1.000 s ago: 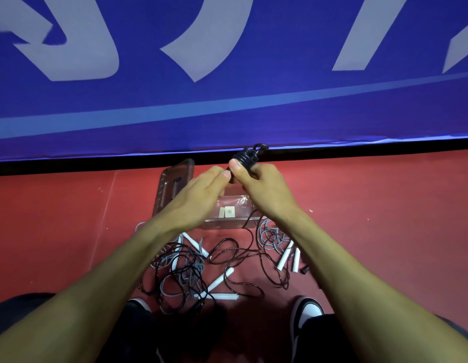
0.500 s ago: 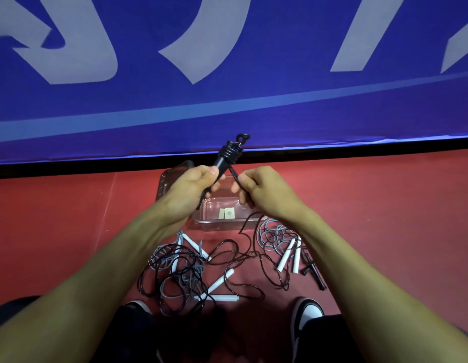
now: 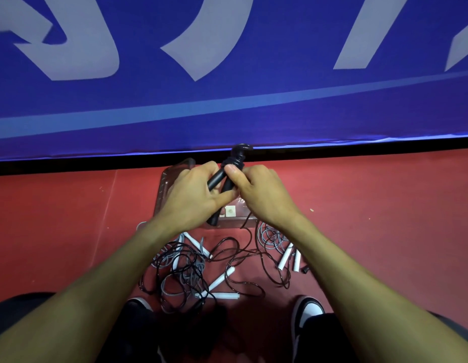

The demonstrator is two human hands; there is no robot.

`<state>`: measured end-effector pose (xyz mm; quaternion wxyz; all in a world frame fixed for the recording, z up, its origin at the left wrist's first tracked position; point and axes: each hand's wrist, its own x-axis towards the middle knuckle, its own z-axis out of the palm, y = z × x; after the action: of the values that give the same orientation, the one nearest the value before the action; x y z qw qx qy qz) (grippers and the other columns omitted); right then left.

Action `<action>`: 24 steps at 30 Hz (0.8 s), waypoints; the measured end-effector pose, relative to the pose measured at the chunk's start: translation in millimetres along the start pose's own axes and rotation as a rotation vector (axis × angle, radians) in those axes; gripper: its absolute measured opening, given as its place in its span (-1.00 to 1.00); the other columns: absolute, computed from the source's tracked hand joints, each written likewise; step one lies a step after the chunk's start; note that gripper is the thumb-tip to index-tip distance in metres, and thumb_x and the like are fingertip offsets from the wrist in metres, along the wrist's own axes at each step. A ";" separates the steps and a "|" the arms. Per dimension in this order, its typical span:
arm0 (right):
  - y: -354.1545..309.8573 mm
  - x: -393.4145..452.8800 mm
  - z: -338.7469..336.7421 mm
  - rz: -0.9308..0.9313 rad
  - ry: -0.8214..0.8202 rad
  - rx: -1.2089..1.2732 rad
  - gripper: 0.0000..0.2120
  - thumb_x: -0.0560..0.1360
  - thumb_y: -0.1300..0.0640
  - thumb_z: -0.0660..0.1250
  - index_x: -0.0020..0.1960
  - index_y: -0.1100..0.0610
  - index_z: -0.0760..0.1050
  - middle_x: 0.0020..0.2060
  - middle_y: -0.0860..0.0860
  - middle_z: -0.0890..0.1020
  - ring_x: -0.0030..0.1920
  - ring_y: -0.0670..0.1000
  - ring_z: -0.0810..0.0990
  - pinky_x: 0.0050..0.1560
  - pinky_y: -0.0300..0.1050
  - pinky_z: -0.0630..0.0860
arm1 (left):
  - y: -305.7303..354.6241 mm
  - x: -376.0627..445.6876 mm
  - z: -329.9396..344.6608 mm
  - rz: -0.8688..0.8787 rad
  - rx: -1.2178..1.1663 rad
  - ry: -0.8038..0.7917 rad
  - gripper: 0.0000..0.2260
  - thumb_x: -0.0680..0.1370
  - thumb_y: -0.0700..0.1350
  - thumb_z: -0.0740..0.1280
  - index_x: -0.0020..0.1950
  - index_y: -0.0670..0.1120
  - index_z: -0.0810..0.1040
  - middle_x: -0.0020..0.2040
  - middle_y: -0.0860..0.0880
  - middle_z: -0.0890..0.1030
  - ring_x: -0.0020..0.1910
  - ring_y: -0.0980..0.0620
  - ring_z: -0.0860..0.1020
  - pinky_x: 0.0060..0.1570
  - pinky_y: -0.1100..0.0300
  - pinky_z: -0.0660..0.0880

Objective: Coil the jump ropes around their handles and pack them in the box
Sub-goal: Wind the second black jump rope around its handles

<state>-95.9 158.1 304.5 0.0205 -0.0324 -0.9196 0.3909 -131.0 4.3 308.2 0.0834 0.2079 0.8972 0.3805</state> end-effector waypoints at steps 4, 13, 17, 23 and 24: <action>3.3 0.2 -0.9 -0.038 -0.007 -0.001 -0.46 0.66 -0.18 0.11 -0.29 0.16 0.51 -0.51 -0.03 0.45 -0.43 -0.03 0.39 -0.34 -0.05 0.31 | 1.0 -1.0 -1.7 -0.007 -0.179 -0.136 -0.75 0.59 -0.12 0.42 -0.12 0.02 0.34 -0.37 0.02 0.64 -0.40 0.08 0.65 -0.39 0.12 0.55; 3.9 -1.7 -1.2 0.128 -0.067 0.161 -0.40 0.63 -0.27 0.12 -0.42 0.12 0.34 -0.61 -0.14 0.39 -0.52 -0.11 0.36 -0.47 -0.31 0.23 | 5.6 -9.2 16.4 0.069 -0.003 -0.125 -0.86 0.69 0.04 0.15 0.08 -0.01 0.30 -0.03 0.04 0.55 -0.03 0.03 0.56 -0.07 0.05 0.45; 11.1 7.3 -4.3 0.171 -0.091 0.376 -0.50 0.62 -0.28 0.15 -0.25 0.11 0.41 -0.51 -0.09 0.32 -0.49 -0.07 0.23 -0.40 -0.13 0.19 | 0.4 1.0 8.4 -0.022 -0.169 -0.129 -0.67 0.68 0.17 0.08 0.14 0.01 0.54 -0.06 0.17 0.58 -0.02 0.12 0.54 0.00 0.09 0.41; 9.5 4.7 -10.1 0.045 -0.124 0.285 -0.51 0.64 -0.27 0.09 -0.26 0.08 0.32 -0.44 -0.02 0.27 -0.46 -0.07 0.18 -0.39 -0.15 0.15 | -8.4 7.1 -5.8 -0.008 -0.211 -0.207 -0.72 0.62 0.18 0.26 -0.02 -0.01 0.56 -0.29 0.00 0.51 -0.34 0.08 0.45 -0.22 0.05 0.40; 8.9 4.2 -11.8 0.043 -0.131 0.242 -0.49 0.64 -0.27 0.08 -0.29 0.08 0.30 -0.47 -0.06 0.29 -0.48 -0.09 0.19 -0.39 -0.17 0.16 | -8.2 6.2 -7.5 -0.016 -0.228 -0.207 -0.64 0.56 0.27 0.32 -0.03 -0.04 0.56 -0.29 -0.03 0.52 -0.34 0.06 0.46 -0.22 0.02 0.41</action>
<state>-99.0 173.1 306.3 -0.0441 -0.0237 -0.8642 0.5007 -141.4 -2.9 307.6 0.2013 0.2280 0.8365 0.4558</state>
